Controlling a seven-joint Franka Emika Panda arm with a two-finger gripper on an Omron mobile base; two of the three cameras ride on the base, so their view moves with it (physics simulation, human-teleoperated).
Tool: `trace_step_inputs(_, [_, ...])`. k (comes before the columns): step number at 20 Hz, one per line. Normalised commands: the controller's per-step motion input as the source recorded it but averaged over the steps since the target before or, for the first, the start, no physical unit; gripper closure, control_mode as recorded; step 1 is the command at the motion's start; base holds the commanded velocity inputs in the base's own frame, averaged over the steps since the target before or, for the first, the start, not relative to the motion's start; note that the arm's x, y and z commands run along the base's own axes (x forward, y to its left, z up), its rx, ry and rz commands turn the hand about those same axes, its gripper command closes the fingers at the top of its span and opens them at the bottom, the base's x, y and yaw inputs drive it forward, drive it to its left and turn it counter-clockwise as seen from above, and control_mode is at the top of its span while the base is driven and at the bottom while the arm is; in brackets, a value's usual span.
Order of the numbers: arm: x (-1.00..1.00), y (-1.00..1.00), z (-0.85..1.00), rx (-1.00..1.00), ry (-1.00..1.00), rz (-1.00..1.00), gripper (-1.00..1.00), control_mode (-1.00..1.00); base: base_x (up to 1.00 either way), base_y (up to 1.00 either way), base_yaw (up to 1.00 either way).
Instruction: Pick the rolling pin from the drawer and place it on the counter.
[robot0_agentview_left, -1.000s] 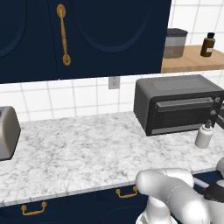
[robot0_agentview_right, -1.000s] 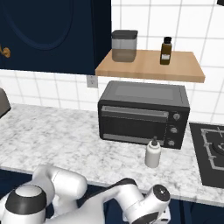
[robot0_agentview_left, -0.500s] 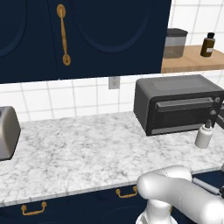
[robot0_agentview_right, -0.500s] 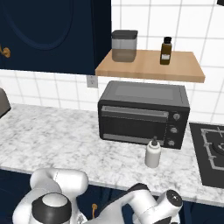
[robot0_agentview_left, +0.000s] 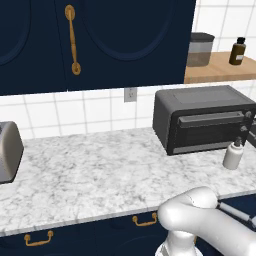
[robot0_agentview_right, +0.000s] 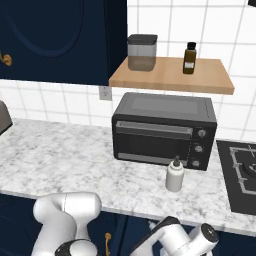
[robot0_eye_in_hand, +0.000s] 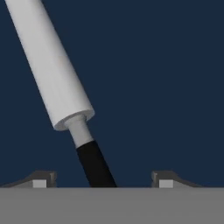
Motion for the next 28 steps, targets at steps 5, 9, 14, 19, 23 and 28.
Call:
trace_step_inputs(5, [0.00,0.00,-0.75,0.00,-0.11,0.02,-1.00,-1.00,0.00,0.00,0.00])
trace_step_inputs(9, [-0.74,0.13,-0.97,-0.06,-0.23,0.04,1.00,-1.00,0.00,0.00,0.00])
trace_step_inputs(14, [-1.00,0.00,-0.76,-0.12,-0.15,0.06,1.00,-1.00,0.00,0.00,0.00])
trace_step_inputs(19, [-0.87,0.00,0.15,-0.06,-0.19,0.18,1.00,-1.00,0.00,0.00,0.00])
trace_step_inputs(23, [-0.60,0.00,0.89,-0.03,-0.21,0.24,1.00,-1.00,0.00,0.00,0.00])
trace_step_inputs(28, [-0.50,0.00,1.00,-0.04,-0.18,0.21,1.00,-1.00,0.00,0.00,0.00])
